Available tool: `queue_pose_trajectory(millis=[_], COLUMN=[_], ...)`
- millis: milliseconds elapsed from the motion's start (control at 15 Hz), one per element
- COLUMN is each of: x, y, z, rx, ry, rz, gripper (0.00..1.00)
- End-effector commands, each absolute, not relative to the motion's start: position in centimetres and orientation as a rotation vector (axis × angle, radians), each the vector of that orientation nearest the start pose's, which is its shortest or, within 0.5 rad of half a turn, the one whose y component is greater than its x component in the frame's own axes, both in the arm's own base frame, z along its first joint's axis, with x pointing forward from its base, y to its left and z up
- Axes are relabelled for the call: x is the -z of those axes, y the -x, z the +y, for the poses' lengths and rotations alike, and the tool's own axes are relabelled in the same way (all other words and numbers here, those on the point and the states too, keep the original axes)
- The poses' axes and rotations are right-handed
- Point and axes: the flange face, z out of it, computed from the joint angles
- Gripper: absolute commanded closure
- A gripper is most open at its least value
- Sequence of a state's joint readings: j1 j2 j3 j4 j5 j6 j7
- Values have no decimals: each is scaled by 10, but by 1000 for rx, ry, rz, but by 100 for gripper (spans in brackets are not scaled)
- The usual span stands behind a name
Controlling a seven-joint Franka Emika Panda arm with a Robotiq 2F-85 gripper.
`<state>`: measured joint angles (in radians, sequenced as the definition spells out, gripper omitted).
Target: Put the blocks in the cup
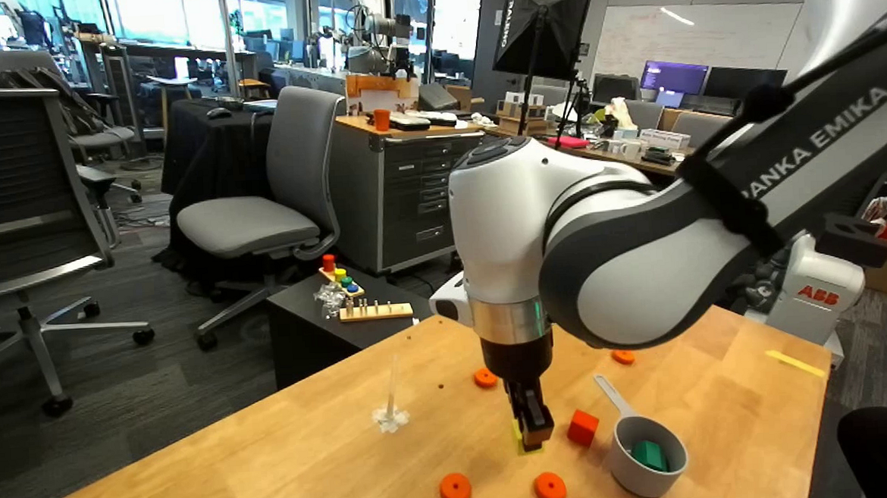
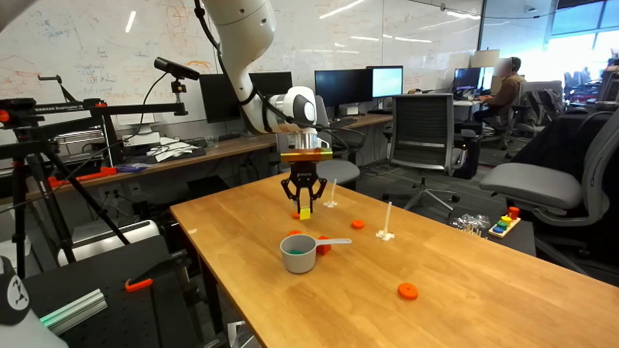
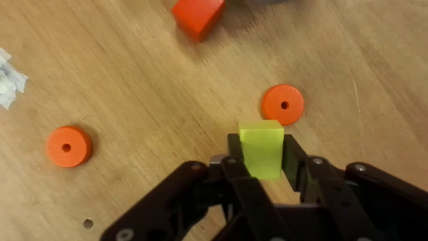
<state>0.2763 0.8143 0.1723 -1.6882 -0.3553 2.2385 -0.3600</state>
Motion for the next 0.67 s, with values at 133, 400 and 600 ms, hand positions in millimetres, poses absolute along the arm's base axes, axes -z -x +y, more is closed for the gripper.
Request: queue_pose_trajectory(millis=[133, 400, 600], x=[-164, -179, -181], y=[-558, -543, -527], z=[227, 186, 160], rx=[-463, -499, -551], ry=[2853, 2908, 2920], rz=[-1683, -1614, -1583], gripper=[91, 91, 91])
